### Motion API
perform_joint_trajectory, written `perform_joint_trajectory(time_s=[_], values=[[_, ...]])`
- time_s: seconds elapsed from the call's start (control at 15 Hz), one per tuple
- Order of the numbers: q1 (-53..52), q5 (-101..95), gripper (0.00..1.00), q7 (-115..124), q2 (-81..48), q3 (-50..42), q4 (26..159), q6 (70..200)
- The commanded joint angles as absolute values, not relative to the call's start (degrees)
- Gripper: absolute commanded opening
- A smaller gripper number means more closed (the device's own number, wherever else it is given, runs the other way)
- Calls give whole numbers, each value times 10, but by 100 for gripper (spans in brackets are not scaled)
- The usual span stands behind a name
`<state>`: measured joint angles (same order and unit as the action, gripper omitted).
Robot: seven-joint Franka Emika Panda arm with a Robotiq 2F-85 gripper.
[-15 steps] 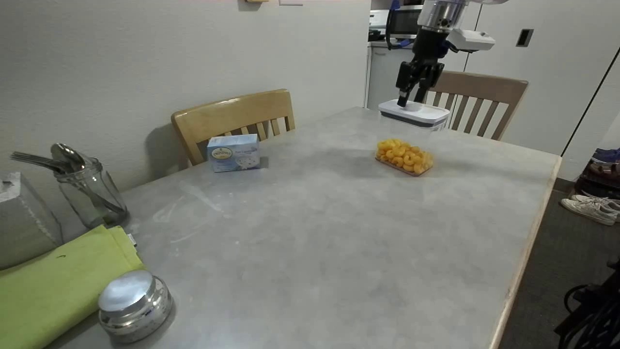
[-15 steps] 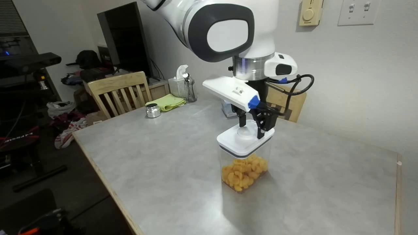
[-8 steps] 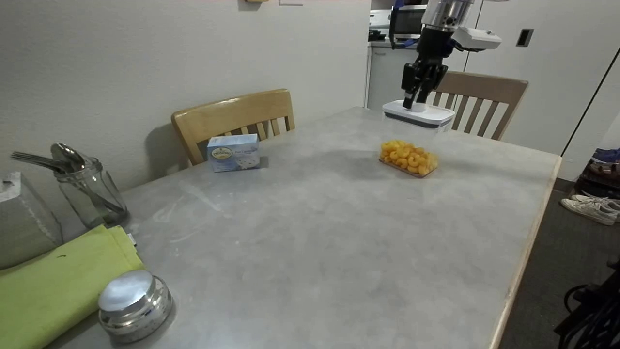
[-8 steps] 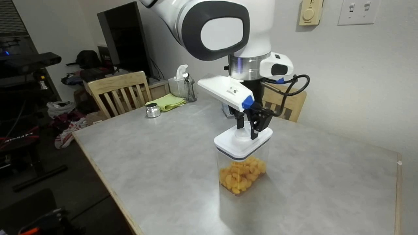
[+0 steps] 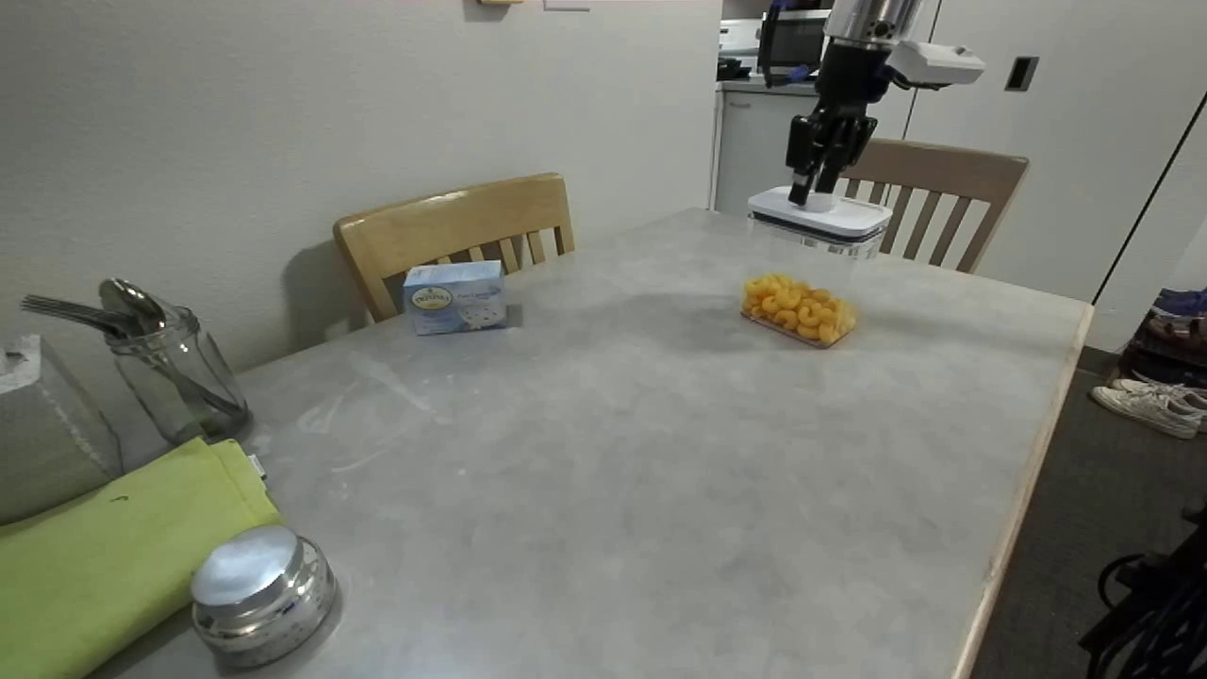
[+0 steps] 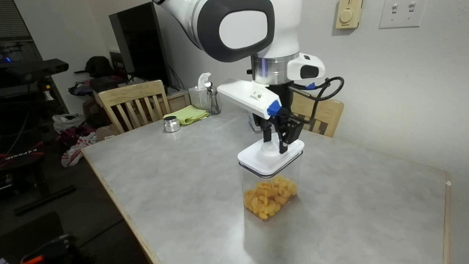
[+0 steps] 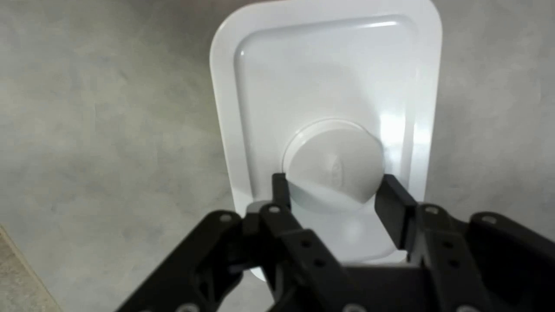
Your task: Press the button atop the lid and then put the lid on the table
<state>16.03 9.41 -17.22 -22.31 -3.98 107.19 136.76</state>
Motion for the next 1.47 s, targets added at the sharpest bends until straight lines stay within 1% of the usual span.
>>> perform_joint_trajectory(time_s=[0.0, 0.27, 0.6, 1.4], values=[[145, 66, 27, -156, -172, -51, 1093, 1361], [131, 41, 27, -137, -142, -52, 1087, 1359], [111, 54, 27, -125, -118, -42, 1094, 1364], [46, 49, 27, -68, -125, -24, 1136, 1393]])
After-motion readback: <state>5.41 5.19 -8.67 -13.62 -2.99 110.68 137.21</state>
